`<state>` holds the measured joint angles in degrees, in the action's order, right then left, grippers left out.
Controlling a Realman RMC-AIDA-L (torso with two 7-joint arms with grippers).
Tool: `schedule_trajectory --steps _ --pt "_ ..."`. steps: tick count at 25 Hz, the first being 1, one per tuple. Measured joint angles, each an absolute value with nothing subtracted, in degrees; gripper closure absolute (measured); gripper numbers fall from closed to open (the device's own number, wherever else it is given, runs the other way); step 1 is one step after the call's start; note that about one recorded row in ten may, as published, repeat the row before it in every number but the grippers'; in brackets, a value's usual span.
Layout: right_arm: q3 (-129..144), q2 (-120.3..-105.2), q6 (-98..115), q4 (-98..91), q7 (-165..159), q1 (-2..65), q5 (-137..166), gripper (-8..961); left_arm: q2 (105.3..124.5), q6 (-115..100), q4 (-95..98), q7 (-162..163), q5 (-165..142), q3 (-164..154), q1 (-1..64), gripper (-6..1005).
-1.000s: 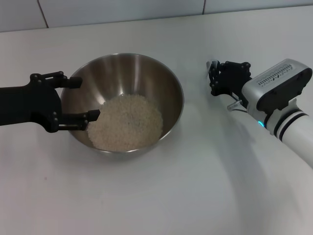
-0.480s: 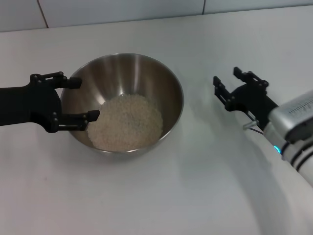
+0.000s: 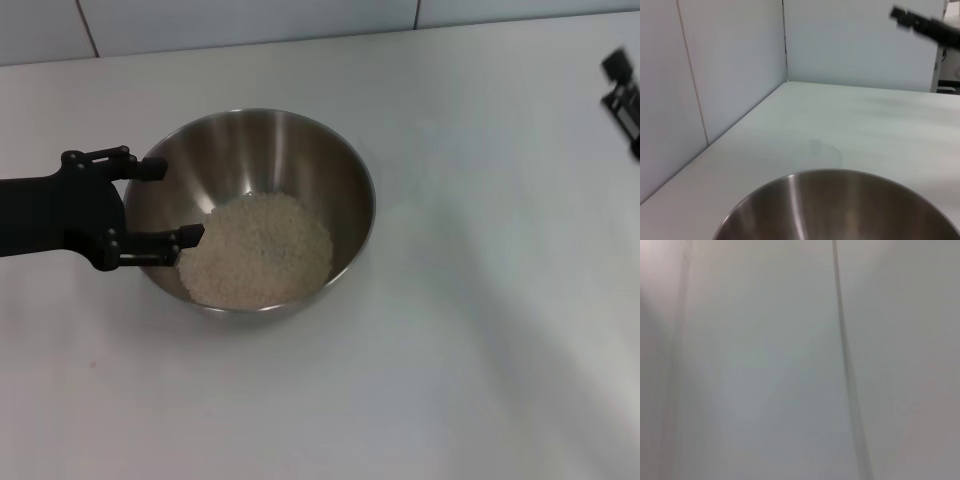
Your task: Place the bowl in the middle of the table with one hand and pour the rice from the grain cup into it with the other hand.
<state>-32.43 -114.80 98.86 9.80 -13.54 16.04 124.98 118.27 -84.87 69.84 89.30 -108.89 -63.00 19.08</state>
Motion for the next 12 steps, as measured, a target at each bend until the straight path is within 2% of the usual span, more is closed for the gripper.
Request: schedule_trajectory --steps 2,4,6,8,10,12 --pt "-32.23 -112.28 100.53 5.68 -24.61 19.95 129.42 166 118.28 -84.82 69.82 89.29 -108.89 -62.94 19.10 135" --pt "-31.28 -110.45 101.02 -0.48 -34.03 25.51 134.89 165 118.30 -84.84 69.79 89.29 -108.89 -62.87 19.15 135" --pt "-28.86 -109.94 101.71 -7.14 -41.00 30.51 138.39 165 118.30 -84.84 69.78 89.29 -108.90 -62.90 19.19 135" --pt "-23.84 -110.65 102.28 -15.16 -47.89 35.40 139.66 157 118.30 -84.83 69.73 89.29 -108.90 -62.89 19.50 135" --pt "-17.65 -112.59 102.31 -23.27 -54.74 39.23 139.65 149 118.27 -84.82 69.71 89.31 -108.89 -62.86 19.68 135" --pt "-9.84 -116.26 102.28 -34.16 -61.10 42.46 139.53 140 118.24 -84.82 69.71 89.40 -108.89 -62.88 19.78 135"
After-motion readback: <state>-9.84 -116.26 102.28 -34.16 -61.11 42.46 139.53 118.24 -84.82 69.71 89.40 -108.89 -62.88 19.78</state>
